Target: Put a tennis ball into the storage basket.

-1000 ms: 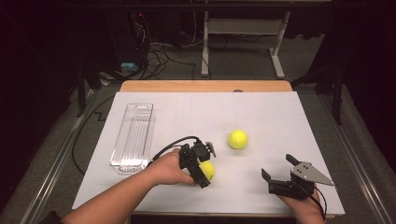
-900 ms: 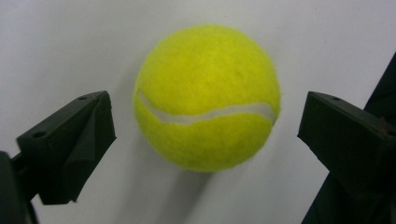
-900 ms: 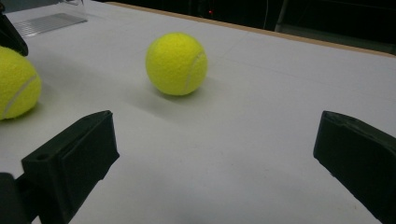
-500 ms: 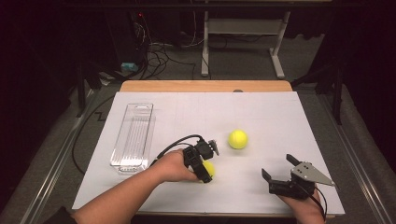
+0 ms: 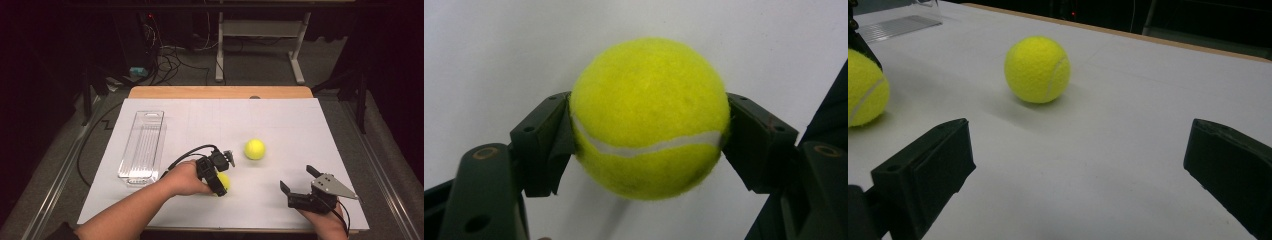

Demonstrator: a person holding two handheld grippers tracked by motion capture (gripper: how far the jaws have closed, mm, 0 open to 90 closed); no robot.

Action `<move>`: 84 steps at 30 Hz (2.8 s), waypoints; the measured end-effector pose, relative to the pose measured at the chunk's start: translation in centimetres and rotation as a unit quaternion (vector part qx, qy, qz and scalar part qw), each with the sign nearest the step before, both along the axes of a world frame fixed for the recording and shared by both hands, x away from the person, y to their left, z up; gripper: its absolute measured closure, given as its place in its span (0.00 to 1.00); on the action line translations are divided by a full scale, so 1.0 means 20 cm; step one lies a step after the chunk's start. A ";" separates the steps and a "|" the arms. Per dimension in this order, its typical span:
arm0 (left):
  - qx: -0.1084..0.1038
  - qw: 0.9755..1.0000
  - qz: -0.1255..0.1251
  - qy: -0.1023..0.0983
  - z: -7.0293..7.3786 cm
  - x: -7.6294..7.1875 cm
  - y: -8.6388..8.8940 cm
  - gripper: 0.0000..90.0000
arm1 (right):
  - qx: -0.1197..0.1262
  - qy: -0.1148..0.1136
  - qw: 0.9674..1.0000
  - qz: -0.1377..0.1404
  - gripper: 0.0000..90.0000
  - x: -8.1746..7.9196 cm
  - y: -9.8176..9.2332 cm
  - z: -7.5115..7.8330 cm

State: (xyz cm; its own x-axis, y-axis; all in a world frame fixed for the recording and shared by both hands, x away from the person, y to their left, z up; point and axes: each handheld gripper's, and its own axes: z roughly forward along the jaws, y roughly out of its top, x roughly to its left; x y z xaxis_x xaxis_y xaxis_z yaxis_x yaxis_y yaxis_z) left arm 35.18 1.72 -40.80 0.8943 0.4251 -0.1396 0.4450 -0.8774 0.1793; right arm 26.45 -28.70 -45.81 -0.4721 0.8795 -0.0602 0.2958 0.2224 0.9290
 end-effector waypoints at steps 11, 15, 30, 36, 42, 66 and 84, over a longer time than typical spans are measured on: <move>0.002 1.000 -0.007 -0.004 0.09 -0.01 0.01 0.30 | 0.000 0.000 1.000 0.000 0.00 0.00 0.00 0.00; 0.000 1.000 0.000 -0.008 0.13 0.00 0.03 0.30 | 0.001 -0.001 1.000 0.000 0.00 0.00 0.00 0.00; -0.002 1.000 0.016 -0.008 0.28 0.06 0.12 0.30 | 0.002 0.000 1.000 0.000 0.00 0.00 0.00 0.00; -0.002 0.999 0.030 -0.009 0.36 0.11 0.19 0.30 | 0.002 0.000 1.000 0.000 0.00 0.00 0.00 0.00; 0.003 0.999 0.042 -0.012 0.40 0.14 0.25 0.30 | 0.002 0.000 1.000 0.000 0.00 0.00 0.00 0.00; 0.017 0.988 0.152 -0.015 0.52 0.35 0.66 0.30 | 0.000 0.001 1.000 -0.001 0.00 0.00 0.00 0.00; 0.058 0.969 0.241 -0.004 0.46 0.45 1.00 0.30 | -0.002 0.002 1.000 0.000 0.00 0.00 0.00 -0.01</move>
